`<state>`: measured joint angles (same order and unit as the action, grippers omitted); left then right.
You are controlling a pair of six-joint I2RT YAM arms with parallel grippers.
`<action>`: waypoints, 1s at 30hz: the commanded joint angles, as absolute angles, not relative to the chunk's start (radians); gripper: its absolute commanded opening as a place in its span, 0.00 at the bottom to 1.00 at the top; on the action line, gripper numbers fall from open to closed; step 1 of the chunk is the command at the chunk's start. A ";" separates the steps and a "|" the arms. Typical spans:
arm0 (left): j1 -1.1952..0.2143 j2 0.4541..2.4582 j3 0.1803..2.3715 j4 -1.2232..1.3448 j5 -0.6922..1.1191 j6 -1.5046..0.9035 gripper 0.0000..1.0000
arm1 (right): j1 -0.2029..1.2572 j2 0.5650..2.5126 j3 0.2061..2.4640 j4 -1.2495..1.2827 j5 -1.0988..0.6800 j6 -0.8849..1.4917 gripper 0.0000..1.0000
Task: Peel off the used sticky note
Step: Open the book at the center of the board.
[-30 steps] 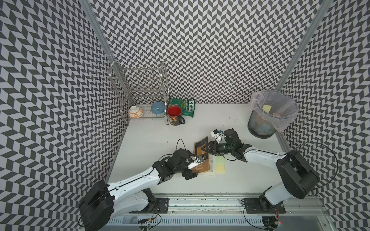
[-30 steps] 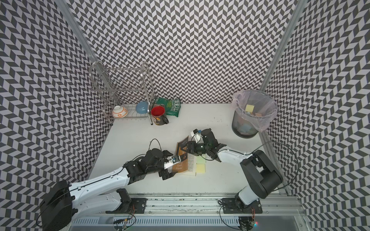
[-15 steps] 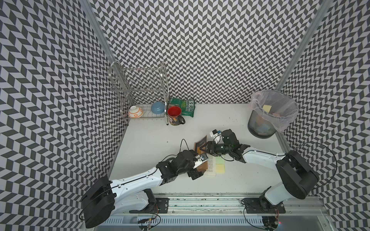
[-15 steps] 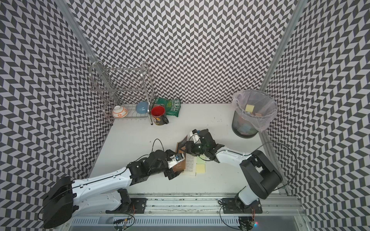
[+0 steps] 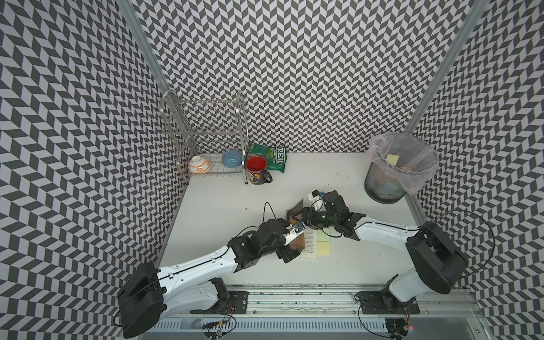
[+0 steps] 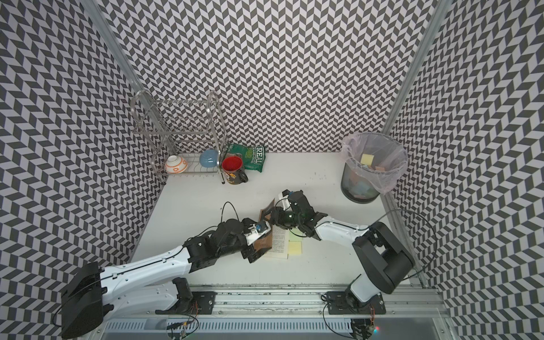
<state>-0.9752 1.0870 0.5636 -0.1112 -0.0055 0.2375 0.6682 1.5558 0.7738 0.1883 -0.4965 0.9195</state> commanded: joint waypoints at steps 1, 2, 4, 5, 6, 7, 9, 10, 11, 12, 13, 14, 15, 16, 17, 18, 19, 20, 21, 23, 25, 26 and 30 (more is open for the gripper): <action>-0.985 1.058 0.522 -0.060 -0.015 0.262 1.00 | 0.678 1.528 0.788 0.249 -0.464 0.946 0.56; -0.988 1.059 0.516 -0.054 -0.030 0.260 1.00 | 0.679 1.529 0.788 0.250 -0.465 0.948 0.56; -0.994 1.054 0.504 -0.049 -0.045 0.267 1.00 | 0.680 1.534 0.788 0.256 -0.467 0.954 0.56; -0.999 1.049 0.497 -0.045 -0.050 0.272 1.00 | 0.681 1.536 0.788 0.260 -0.467 0.958 0.56; -1.005 1.045 0.488 -0.036 -0.057 0.275 1.00 | 0.681 1.537 0.788 0.264 -0.467 0.962 0.56; -1.014 1.043 0.480 -0.023 -0.071 0.279 1.00 | 0.682 1.538 0.789 0.268 -0.467 0.966 0.56; -1.029 1.048 0.463 0.008 -0.108 0.283 1.00 | 0.685 1.539 0.791 0.274 -0.463 0.975 0.56; -1.037 1.055 0.457 0.027 -0.129 0.285 1.00 | 0.686 1.538 0.791 0.276 -0.461 0.980 0.56; -1.043 1.060 0.453 0.047 -0.152 0.285 1.00 | 0.688 1.536 0.793 0.277 -0.457 0.983 0.55; -1.048 1.067 0.451 0.062 -0.171 0.288 1.00 | 0.690 1.535 0.794 0.278 -0.454 0.987 0.56; -1.054 1.072 0.452 0.078 -0.186 0.288 1.00 | 0.692 1.534 0.792 0.278 -0.447 0.992 0.56; -1.058 1.075 0.452 0.089 -0.198 0.290 1.00 | 0.693 1.531 0.792 0.280 -0.444 0.994 0.56; -1.063 1.078 0.453 0.101 -0.210 0.291 1.00 | 0.694 1.530 0.790 0.281 -0.442 0.997 0.55; -1.069 1.080 0.452 0.112 -0.220 0.292 1.00 | 0.695 1.531 0.790 0.280 -0.441 0.999 0.56; -1.075 1.085 0.451 0.123 -0.232 0.292 1.00 | 0.696 1.530 0.790 0.280 -0.439 1.002 0.56; -1.081 1.090 0.450 0.129 -0.244 0.290 1.00 | 0.698 1.530 0.789 0.282 -0.437 1.005 0.56; -1.085 1.095 0.449 0.135 -0.252 0.289 1.00 | 0.698 1.529 0.787 0.286 -0.437 1.009 0.56; -1.088 1.100 0.447 0.141 -0.258 0.287 1.00 | 0.699 1.529 0.787 0.289 -0.437 1.010 0.56; -1.090 1.103 0.445 0.146 -0.263 0.284 1.00 | 0.702 1.530 0.788 0.289 -0.435 1.013 0.56; -1.092 1.107 0.445 0.146 -0.258 0.281 1.00 | 0.705 1.528 0.787 0.289 -0.429 1.015 0.56; -1.096 1.107 0.447 0.141 -0.252 0.277 1.00 | 0.707 1.525 0.787 0.289 -0.422 1.018 0.56; -1.098 1.107 0.448 0.138 -0.252 0.277 1.00 | 0.707 1.524 0.787 0.287 -0.420 1.020 0.55; -1.098 1.100 0.445 0.125 -0.278 0.269 1.00 | 0.709 1.517 0.787 0.281 -0.405 1.020 0.56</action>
